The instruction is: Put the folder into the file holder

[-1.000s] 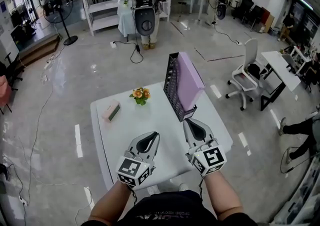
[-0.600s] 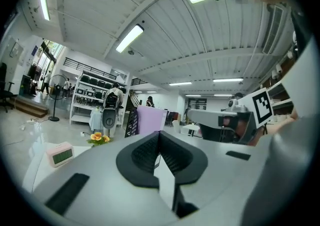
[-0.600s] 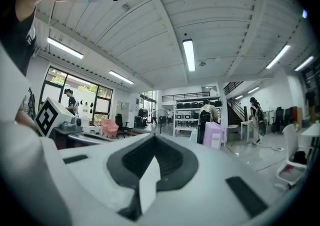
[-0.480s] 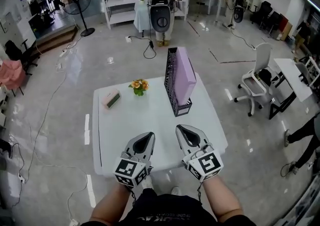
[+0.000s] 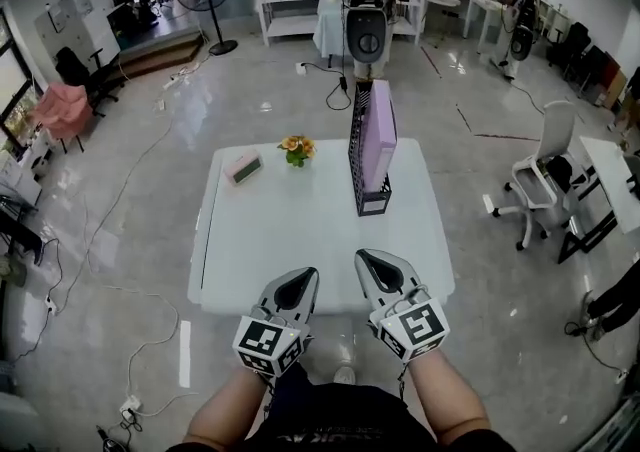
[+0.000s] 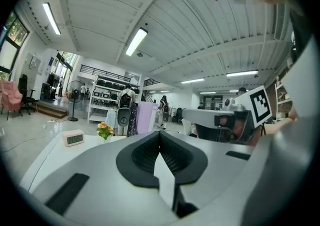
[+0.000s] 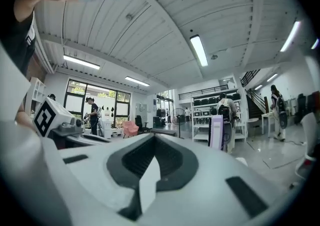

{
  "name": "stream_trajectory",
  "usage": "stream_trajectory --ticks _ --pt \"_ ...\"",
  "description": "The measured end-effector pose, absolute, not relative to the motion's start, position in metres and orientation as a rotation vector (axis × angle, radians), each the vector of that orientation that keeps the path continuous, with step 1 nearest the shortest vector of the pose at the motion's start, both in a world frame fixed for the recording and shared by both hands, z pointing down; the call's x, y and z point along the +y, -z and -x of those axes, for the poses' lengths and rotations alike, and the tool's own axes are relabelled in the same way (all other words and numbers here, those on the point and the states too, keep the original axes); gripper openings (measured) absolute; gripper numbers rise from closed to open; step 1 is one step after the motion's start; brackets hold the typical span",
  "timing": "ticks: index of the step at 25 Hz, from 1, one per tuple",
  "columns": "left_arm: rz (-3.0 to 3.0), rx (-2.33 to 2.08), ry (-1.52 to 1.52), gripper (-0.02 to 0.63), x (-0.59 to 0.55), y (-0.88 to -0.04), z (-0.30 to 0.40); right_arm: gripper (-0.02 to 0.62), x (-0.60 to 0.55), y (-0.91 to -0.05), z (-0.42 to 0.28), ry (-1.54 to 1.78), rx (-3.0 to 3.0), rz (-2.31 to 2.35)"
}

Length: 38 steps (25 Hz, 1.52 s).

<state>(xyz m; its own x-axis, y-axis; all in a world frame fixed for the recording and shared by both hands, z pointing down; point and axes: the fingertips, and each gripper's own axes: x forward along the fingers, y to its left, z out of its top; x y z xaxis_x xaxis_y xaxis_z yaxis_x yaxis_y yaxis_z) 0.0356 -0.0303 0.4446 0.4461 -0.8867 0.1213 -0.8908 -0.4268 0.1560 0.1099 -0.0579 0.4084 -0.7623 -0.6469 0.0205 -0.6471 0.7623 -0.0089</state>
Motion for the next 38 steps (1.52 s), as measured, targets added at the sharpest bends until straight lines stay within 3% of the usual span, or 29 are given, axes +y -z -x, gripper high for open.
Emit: stream_trajectory --ticks 22,38 --pt "-2.439 -1.693 -0.016 0.005 0.008 -0.43 0.005 0.0 -0.028 -0.41 -0.067 -0.087 -3.003 -0.953" --pt "-2.433 -1.686 0.004 0.005 0.018 -0.435 -0.003 0.0 -0.018 -0.413 -0.071 -0.074 -2.993 -0.937"
